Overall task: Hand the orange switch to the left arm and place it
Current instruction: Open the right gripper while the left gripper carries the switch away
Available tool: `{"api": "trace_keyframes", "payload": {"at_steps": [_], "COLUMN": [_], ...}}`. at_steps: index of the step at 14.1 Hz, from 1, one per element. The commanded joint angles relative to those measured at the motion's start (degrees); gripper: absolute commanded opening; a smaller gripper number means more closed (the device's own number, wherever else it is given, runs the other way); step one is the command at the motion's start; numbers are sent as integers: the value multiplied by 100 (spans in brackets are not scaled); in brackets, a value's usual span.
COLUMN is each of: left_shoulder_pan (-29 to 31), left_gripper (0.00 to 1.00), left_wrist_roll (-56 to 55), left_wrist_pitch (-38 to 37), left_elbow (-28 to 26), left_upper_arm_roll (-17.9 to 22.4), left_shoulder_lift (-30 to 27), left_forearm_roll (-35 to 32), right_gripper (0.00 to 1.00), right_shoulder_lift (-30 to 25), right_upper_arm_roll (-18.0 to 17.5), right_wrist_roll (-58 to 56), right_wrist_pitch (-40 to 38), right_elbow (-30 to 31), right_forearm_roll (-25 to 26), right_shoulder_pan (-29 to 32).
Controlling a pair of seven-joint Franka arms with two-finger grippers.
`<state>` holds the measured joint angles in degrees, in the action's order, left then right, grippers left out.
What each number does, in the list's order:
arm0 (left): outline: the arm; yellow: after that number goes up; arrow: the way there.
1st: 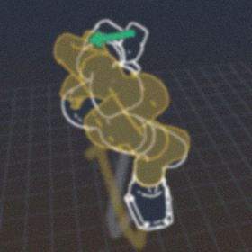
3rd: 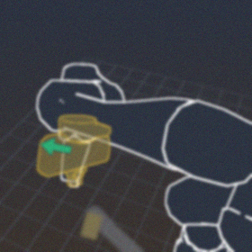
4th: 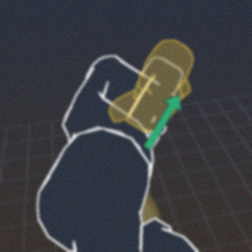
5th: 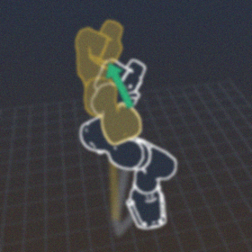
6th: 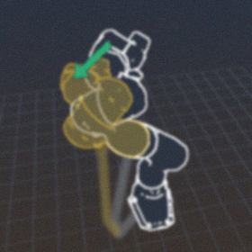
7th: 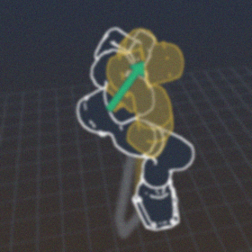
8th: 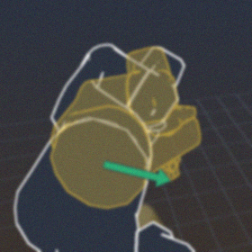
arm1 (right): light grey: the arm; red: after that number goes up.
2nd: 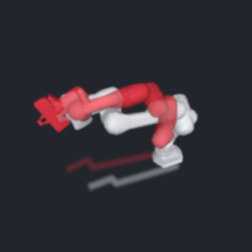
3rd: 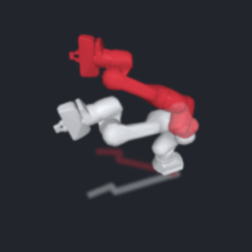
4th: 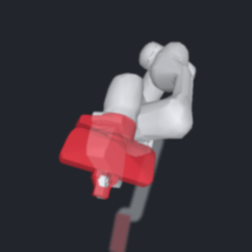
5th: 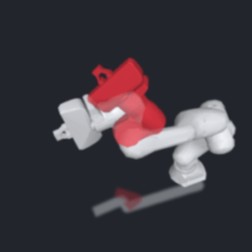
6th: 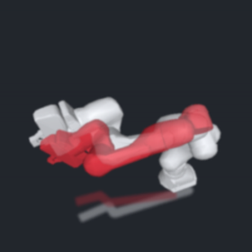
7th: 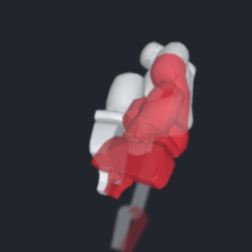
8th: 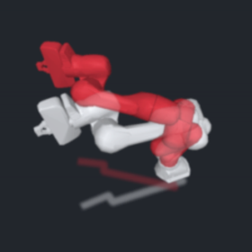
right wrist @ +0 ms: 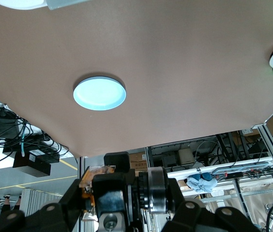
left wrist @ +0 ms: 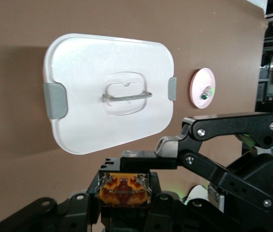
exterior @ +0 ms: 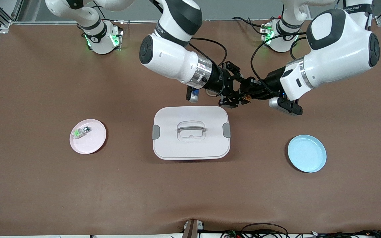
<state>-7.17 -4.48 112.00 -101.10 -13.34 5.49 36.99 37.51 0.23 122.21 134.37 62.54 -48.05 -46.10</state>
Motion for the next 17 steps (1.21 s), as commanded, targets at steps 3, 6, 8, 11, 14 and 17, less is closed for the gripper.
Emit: {"api": "trace_keyframes", "payload": {"at_steps": [3, 6, 8, 11, 14, 17], "left_shoulder_pan": [716, 1077, 1340, 1666, 1719, 1815], "left_gripper": [0, 0, 0, 0, 0, 0], "left_wrist_roll": [885, 1789, 2728, 3960, 4866, 6060], "left_wrist_pitch": [-161, -232, -240, -223, 136, 707], "left_elbow": [-6, 3, 20, 204, 310, 319], "left_upper_arm_roll": [42, 42, 42, 42, 42, 42], "left_shoulder_lift": [66, 294, 566, 1093, 1532, 1963], "left_forearm_roll": [-930, -1517, -2105, -2626, -3625, -4129], "right_gripper": [100, 100, 100, 100, 100, 100], "right_shoulder_lift": [-51, -95, -244, -323, -323, -367], "right_upper_arm_roll": [109, 117, 135, 135, 135, 135], "right_wrist_roll": [-862, -2529, -4161, -6704, -7857, -9280], "right_wrist_pitch": [-226, -822, -1323, -1720, -1957, -2309], "right_elbow": [-110, -110, -110, -84, -67, -66], "right_forearm_roll": [67, 663, 1163, 2376, 2677, 3474], "right_shoulder_pan": [74, 276, 460, 619, 952, 1199]}}
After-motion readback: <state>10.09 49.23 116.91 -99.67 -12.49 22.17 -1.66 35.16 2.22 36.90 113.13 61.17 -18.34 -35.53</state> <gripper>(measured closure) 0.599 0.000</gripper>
